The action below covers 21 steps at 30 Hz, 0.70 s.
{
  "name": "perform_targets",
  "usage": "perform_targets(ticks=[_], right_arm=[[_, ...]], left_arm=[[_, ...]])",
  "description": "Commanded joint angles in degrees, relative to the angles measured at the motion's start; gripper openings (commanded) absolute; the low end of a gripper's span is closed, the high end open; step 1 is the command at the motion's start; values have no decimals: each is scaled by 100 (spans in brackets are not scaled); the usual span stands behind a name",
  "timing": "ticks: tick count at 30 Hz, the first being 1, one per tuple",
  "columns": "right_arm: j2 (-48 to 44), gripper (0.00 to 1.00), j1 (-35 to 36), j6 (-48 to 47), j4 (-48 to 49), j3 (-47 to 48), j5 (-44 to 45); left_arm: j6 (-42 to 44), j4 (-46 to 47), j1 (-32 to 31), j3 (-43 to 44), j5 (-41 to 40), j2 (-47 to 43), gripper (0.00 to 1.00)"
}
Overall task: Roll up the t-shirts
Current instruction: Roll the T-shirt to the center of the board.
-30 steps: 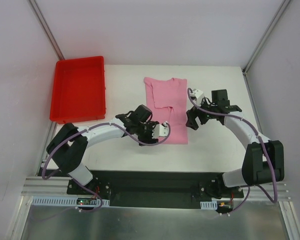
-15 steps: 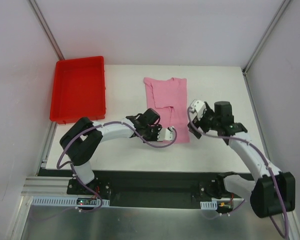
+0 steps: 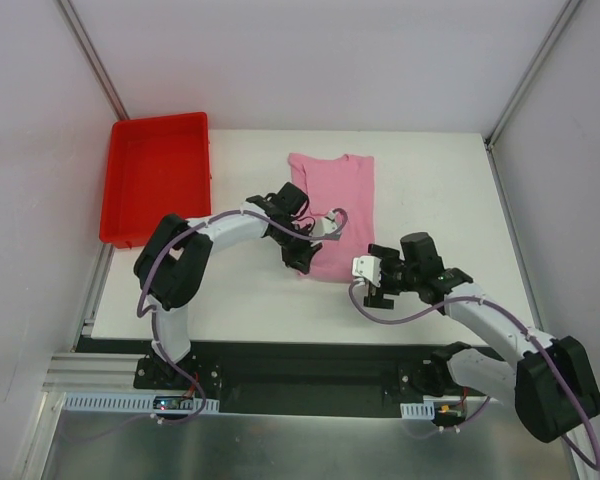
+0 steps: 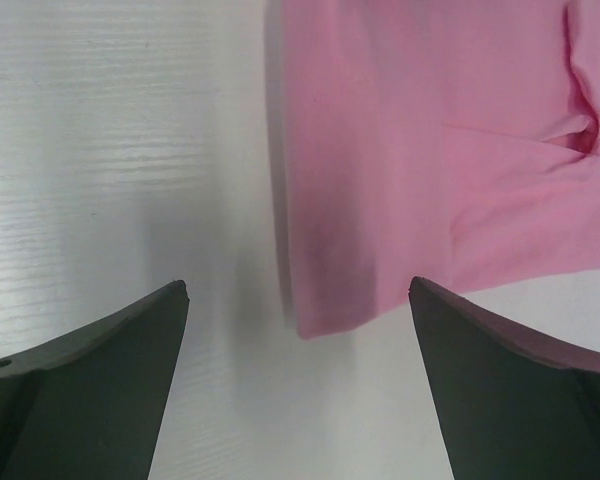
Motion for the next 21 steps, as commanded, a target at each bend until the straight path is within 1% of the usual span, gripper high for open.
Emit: perform_targets(ticks=[1,6,18,21], right_arm=[[376,96,142,-1,803,16,110],[790,96,195,52,1085,210,234],[1949,96,335,-695,1103,553,-82],[2275,97,353,-748,1557,597,154]], left_arm=[[-485,-575,49,266,1074,107,0],[-477,-619,75,258,1171,160,0],[-670,-716,453,486,1522,353,0],[-749,-786,594,565,1699,415,0]])
